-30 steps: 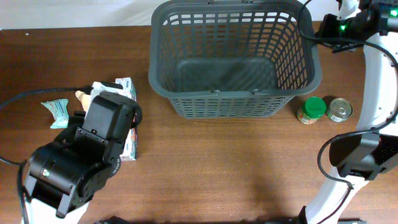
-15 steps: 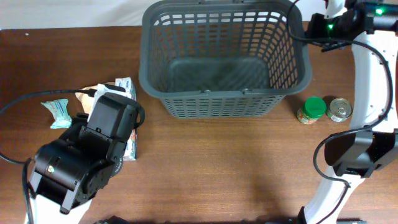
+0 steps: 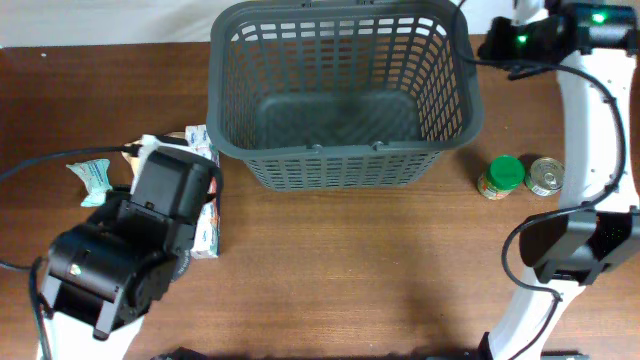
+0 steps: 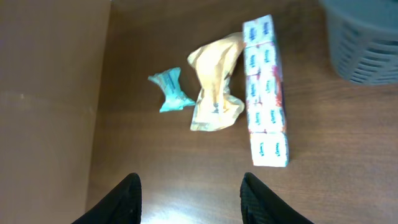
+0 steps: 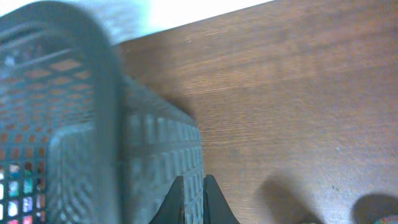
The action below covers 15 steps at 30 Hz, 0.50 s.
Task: Pack container
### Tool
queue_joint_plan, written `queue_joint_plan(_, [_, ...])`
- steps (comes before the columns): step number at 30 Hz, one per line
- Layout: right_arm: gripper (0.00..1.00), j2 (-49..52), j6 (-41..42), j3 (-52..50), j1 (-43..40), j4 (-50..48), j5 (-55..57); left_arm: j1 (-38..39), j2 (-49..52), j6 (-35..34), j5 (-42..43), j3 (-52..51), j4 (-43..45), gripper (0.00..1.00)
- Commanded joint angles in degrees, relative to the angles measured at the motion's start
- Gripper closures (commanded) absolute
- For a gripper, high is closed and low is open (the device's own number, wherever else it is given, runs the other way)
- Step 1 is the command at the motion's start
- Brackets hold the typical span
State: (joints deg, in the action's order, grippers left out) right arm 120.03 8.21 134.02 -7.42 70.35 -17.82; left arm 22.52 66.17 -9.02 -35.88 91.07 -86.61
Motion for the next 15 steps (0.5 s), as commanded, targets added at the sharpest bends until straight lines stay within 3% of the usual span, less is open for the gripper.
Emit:
queue_joint_plan(1, [0.96, -1.6, 1.1, -0.3, -3.4, 0.5, -3.0, -4.8, 0.1, -1.9, 2.6, -0.3, 0.2, 0.56])
queue_joint_plan(4, [0.96, -3.8, 0.6, -0.2, -5.5, 0.5, -2.5, -10.2, 0.3, -1.4, 6.5, -0.3, 1.2, 0.53])
queue_joint_plan(10, [0.96, -9.7, 0.9, -0.2, -12.6, 0.8, -2.1, -24.0, 4.1, 6.1, 23.8, -0.3, 3.5, 0.52])
queue_joint_plan(15, [0.96, -13.6, 0.9, -0.2, -17.4, 1.8, -1.9, -28.7, 9.5, 8.6, 31.3, -0.3, 5.0, 0.53])
